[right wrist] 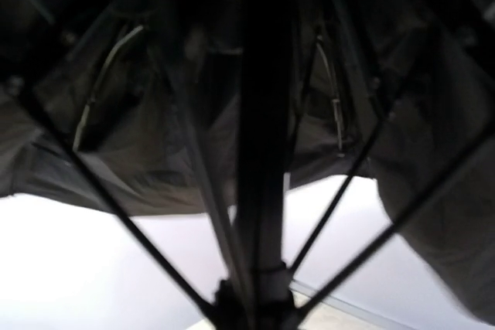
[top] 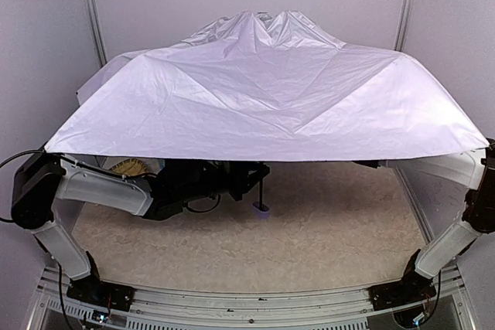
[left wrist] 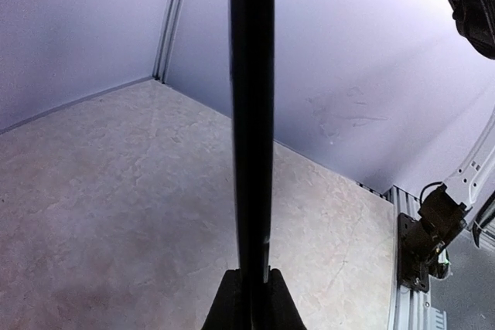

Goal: Put away the umbrella

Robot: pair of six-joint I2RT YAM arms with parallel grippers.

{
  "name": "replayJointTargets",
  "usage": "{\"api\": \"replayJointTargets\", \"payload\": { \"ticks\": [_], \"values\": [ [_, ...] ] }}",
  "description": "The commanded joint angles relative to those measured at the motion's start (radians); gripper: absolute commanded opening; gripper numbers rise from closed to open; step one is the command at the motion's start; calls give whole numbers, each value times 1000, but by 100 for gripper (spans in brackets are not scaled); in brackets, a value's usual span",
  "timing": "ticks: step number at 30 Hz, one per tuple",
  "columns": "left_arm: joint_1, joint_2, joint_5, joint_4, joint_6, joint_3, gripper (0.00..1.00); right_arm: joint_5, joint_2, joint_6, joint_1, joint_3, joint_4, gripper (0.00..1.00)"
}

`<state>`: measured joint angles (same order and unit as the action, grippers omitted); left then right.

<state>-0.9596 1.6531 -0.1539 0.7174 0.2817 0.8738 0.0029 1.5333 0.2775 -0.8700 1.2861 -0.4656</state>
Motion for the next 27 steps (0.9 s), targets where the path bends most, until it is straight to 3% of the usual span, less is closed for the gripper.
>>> {"api": "replayJointTargets", "payload": {
  "ticks": [1, 13, 21, 27],
  "values": [
    [35, -142, -17, 382, -11, 62, 0, -126, 60, -27, -81, -112, 251, 2],
    [110, -255, 40, 326, -63, 39, 0, -92, 31, 51, -106, -309, 222, 1],
    [108, -178, -8, 403, 7, 87, 0, -94, 83, 33, -130, -301, 214, 1],
    [108, -184, -8, 389, -31, 106, 0, -83, 94, 36, -130, -374, 205, 2]
  ]
}}
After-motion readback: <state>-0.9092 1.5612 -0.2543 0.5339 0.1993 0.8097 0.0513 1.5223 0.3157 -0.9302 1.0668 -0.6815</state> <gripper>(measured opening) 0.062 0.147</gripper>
